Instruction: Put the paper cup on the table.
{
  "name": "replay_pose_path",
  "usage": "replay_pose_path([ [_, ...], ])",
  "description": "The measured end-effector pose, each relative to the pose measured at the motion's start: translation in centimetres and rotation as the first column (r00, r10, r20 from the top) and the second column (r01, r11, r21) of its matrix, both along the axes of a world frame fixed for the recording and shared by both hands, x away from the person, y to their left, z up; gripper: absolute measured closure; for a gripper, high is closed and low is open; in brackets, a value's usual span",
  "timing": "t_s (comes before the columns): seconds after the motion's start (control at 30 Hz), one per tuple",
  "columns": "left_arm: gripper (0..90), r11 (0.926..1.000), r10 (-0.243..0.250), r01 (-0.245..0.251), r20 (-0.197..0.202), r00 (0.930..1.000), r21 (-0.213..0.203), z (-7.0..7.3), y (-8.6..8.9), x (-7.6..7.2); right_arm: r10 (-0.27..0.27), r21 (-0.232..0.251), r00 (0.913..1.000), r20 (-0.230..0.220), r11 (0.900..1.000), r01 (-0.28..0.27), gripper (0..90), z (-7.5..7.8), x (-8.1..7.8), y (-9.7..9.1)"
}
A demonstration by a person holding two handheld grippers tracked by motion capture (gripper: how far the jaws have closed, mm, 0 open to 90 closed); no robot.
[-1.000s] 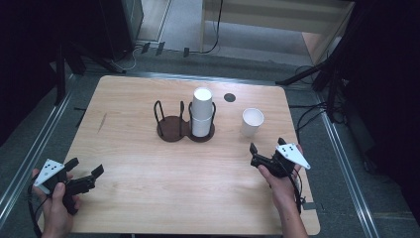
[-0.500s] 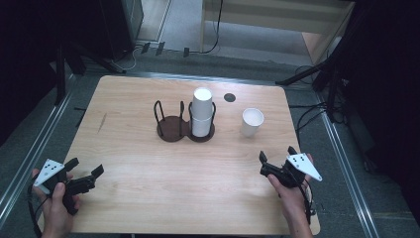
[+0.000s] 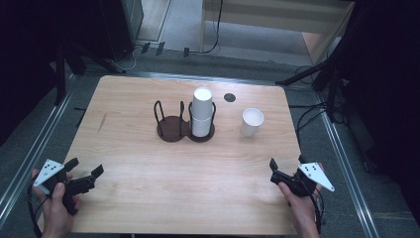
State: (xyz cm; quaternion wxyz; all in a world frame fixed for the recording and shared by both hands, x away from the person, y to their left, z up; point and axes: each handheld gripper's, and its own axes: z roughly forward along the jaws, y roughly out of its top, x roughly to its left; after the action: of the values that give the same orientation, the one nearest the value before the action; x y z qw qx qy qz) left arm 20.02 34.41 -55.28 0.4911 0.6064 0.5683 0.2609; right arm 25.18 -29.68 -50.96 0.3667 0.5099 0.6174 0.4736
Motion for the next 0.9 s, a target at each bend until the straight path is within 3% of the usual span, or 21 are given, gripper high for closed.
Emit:
replay_pose_path([
  [0.9, 0.0, 1.0, 0.001, -0.001, 0.006, 1.0, -0.003, 0.0, 0.0, -0.1, -0.108, -0.027, 0.9934, -0.039, 0.9939, 0.107, 0.0, -1.8, -3.0, -5.3],
])
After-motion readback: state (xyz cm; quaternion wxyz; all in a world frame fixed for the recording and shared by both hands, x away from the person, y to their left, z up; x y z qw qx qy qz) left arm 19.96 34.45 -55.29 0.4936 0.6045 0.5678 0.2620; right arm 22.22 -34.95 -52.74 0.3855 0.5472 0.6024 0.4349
